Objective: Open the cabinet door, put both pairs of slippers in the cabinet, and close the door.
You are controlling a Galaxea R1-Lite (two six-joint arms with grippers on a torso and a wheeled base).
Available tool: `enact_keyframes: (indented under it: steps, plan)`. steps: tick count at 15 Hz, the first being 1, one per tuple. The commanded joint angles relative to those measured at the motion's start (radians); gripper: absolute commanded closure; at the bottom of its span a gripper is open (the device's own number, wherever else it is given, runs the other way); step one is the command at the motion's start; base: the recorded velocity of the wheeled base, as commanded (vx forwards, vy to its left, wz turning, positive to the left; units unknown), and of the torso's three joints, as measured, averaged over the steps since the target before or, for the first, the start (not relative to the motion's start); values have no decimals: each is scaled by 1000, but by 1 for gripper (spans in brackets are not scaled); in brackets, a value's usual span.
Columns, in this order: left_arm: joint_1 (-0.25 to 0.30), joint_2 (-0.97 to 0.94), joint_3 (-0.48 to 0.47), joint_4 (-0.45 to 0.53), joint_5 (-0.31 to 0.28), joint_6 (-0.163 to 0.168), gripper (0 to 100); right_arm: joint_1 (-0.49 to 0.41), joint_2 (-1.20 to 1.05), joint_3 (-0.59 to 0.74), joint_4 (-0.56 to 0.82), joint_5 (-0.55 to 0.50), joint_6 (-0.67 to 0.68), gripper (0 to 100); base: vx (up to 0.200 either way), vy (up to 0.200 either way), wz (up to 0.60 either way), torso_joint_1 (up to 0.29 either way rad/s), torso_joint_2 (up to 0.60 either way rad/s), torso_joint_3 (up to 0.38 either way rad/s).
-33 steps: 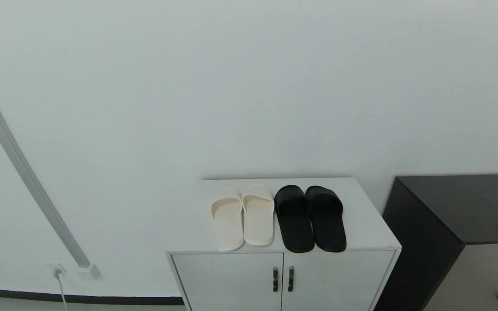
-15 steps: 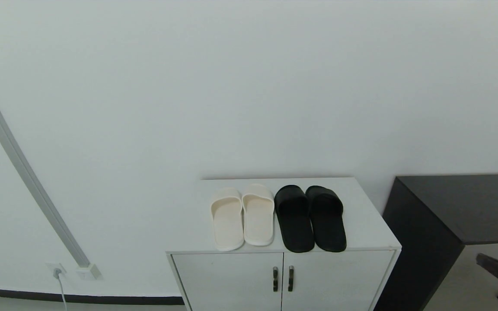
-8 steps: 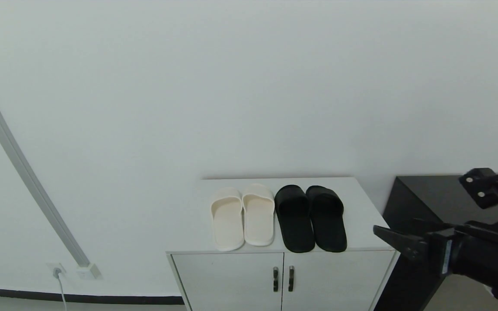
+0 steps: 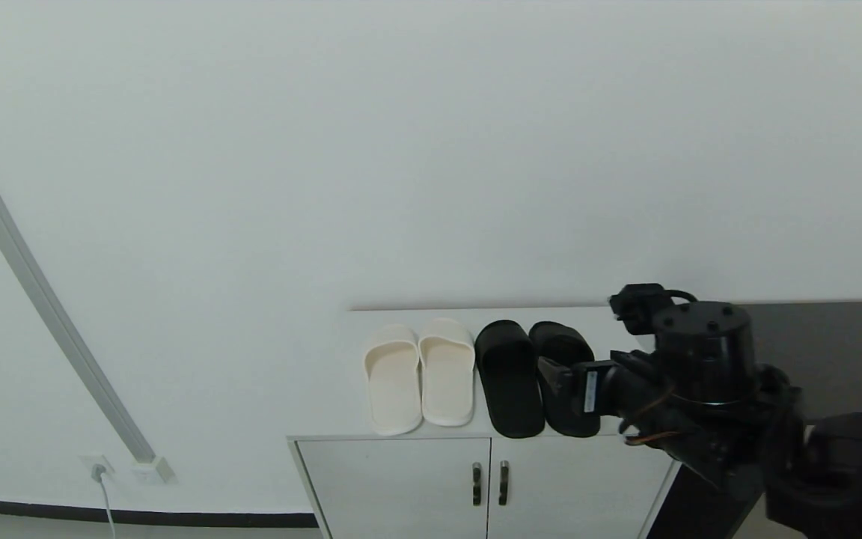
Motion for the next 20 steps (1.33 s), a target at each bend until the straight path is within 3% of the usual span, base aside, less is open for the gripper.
enact_keyframes:
  steps: [1,7,11,20]
  plan:
    - [0,1,0,0,0,0,100,7,219,-139,-28,-82,0,0,0,0,0,0,0,0]
    - [0,1,0,0,0,0,100,-50,418,-284,-73,-162,-1,0,0,0,0,0,0,0]
    - [0,1,0,0,0,0,100,-74,516,-356,-136,-159,-14,0,0,0,0,0,0,0]
    - [0,1,0,0,0,0,100,-116,674,-572,-131,-121,-81,0,0,0,0,0,0,0]
